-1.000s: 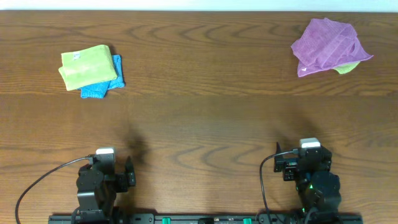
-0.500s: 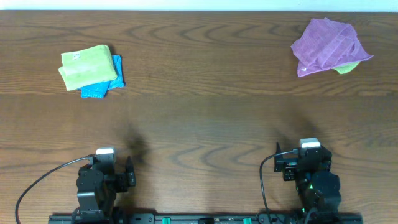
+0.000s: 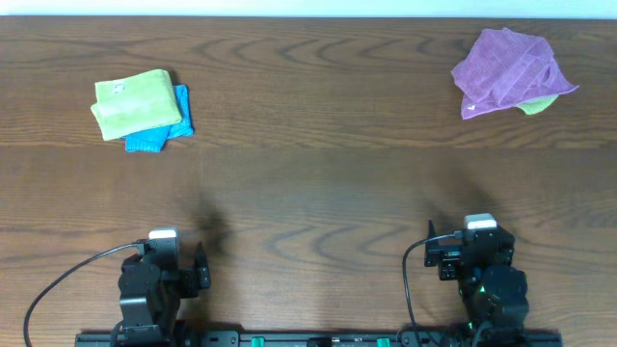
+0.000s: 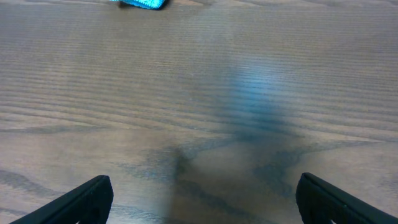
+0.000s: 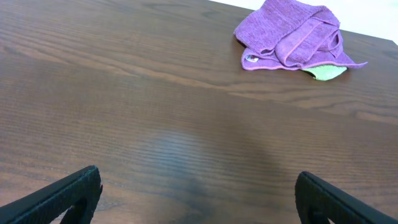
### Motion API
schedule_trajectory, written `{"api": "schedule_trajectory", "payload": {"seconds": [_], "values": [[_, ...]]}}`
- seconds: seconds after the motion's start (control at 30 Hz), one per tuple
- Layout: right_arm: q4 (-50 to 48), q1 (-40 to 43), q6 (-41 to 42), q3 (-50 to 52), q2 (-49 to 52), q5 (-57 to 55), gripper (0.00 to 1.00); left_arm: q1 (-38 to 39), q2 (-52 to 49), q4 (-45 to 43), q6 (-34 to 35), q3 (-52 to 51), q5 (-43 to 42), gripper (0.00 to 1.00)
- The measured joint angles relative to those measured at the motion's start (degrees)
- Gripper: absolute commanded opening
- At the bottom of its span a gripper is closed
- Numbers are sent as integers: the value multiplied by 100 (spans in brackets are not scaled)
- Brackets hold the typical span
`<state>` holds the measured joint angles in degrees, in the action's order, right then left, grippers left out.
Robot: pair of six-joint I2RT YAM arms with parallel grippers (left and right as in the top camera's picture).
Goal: Fold the cloth
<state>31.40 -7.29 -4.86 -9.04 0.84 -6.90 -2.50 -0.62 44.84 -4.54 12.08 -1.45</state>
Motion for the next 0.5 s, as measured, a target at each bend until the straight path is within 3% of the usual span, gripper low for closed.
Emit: {"api": "schedule_trajectory", "payload": {"seconds": [0.27,0.5], "values": [[-129,96,83,0,90,0,99,0,0,0,0,0,0,95],[-251,623,579,-933,1508,4,99,0,0,-7,0,-11,0,95]]}}
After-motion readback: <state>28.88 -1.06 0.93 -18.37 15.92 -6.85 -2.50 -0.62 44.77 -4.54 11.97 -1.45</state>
